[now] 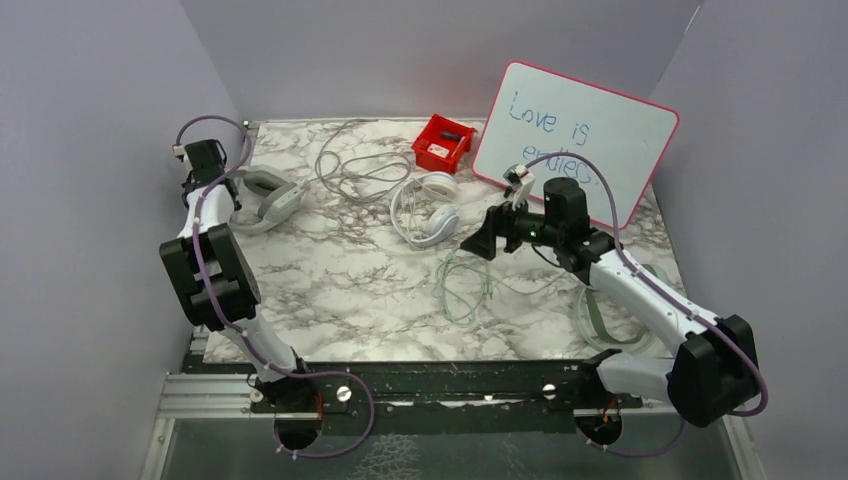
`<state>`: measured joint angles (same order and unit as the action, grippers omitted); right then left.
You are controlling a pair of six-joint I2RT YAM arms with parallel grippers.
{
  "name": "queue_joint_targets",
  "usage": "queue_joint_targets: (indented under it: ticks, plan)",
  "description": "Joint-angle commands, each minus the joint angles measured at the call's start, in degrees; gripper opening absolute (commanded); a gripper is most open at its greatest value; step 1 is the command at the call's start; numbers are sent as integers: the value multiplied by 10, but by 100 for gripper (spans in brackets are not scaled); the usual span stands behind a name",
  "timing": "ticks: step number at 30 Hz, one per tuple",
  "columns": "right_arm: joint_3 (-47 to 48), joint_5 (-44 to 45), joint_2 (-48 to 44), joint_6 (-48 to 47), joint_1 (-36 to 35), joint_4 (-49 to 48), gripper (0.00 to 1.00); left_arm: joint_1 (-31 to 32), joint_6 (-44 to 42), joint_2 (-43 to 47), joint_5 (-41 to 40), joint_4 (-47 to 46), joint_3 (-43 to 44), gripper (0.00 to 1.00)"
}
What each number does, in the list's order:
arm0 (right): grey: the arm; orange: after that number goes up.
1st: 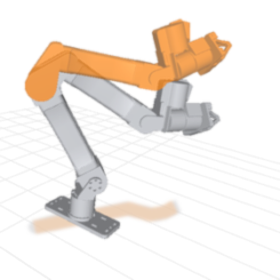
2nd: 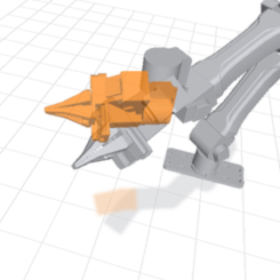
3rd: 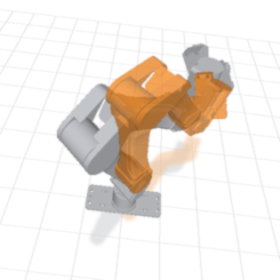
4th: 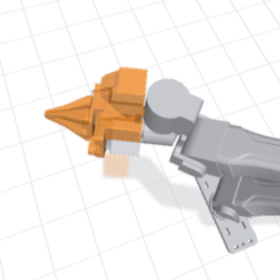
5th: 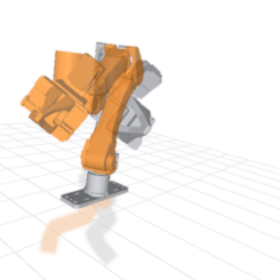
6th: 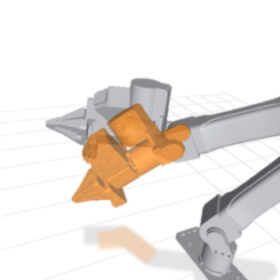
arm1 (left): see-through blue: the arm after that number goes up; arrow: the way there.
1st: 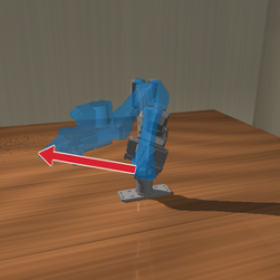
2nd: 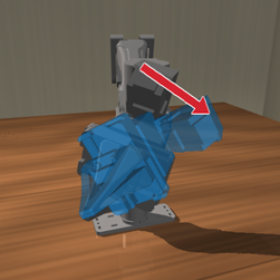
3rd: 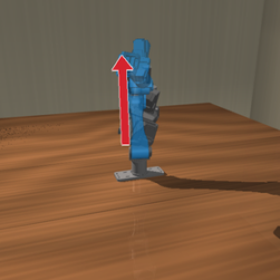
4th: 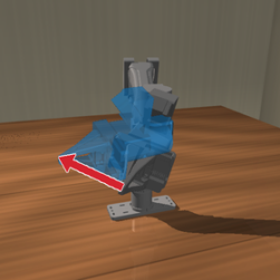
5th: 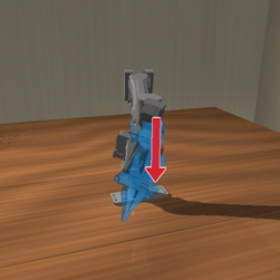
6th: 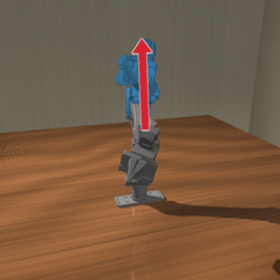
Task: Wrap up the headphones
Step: Pick up the headphones from the center of the board.
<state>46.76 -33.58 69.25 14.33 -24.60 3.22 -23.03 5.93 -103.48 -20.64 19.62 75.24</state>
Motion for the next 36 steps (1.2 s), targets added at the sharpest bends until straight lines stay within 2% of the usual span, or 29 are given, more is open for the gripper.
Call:
queue_joint_targets:
  ticks: [1,7,14,26,30,36]
  plan:
    - [27,5,21,-6,-5,6,99,-4,30,64,-13,24,15,0]
    - [37,-1,22,-6,-6,13,99,-4,69,127,-20,83,83,0]
    - [29,5,-2,-4,-6,23,99,-3,78,186,-46,151,204,0]
    - [38,-1,-20,9,-6,36,99,-4,42,267,-128,219,481,0]
    - [44,-4,-21,9,-6,44,99,-1,8,281,-182,212,566,0]
    - [45,7,-22,5,-6,53,99,21,-48,296,-241,166,627,0]
